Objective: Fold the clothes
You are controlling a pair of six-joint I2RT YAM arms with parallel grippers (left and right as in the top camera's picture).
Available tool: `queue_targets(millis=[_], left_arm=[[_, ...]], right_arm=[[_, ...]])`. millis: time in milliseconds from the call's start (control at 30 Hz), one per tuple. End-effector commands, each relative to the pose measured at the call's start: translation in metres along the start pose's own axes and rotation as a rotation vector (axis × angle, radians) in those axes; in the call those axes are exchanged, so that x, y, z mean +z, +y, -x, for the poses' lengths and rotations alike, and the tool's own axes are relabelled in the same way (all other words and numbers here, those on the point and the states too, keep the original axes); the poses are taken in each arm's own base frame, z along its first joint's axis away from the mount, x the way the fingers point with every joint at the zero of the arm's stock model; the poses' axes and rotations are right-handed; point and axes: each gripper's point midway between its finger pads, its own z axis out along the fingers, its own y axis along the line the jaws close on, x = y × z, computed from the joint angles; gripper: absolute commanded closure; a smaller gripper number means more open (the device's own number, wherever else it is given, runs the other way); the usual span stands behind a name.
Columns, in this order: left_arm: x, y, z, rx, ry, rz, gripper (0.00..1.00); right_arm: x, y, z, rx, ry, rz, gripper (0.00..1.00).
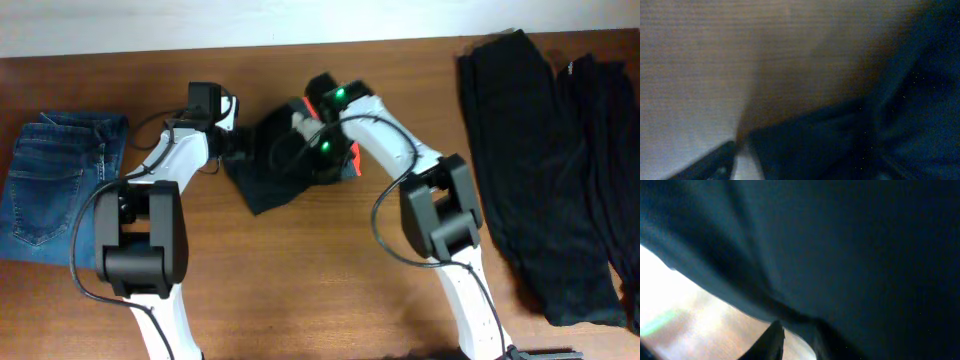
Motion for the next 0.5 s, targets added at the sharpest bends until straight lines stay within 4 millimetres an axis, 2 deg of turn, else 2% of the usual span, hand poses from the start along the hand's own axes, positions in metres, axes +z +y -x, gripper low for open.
queue_targets(millis=[0, 133, 233, 300, 333, 433, 467], left_arm=[[0.018, 0.024, -0.079, 0.008, 0.27, 0.099, 0.32], [0.001, 0.024, -0.123, -0.001, 0.461, 0.102, 0.37], [-0.015, 0.018, -0.151, -0.018, 0.594, 0.069, 0.38], [-0.023, 0.009, -0.163, -0.037, 0.651, 0.023, 0.38], [-0.025, 0.005, -0.165, -0.046, 0.664, 0.002, 0.35], [-0.025, 0.001, -0.165, -0.052, 0.662, -0.018, 0.16], [-0.023, 0.001, -0.163, -0.051, 0.652, -0.018, 0.13]], right_arm=[[-0.072, -0.032, 0.023, 0.061, -0.15, -0.033, 0.69], [-0.118, -0.059, 0.024, 0.121, -0.215, -0.051, 0.67], [-0.138, -0.075, 0.019, 0.16, -0.238, -0.059, 0.67], [-0.146, -0.086, 0.011, 0.193, -0.236, -0.06, 0.67], [-0.147, -0.089, 0.009, 0.205, -0.232, -0.06, 0.67], [-0.147, -0.093, 0.001, 0.226, -0.212, -0.055, 0.67], [-0.146, -0.092, 0.0, 0.225, -0.205, -0.053, 0.67]])
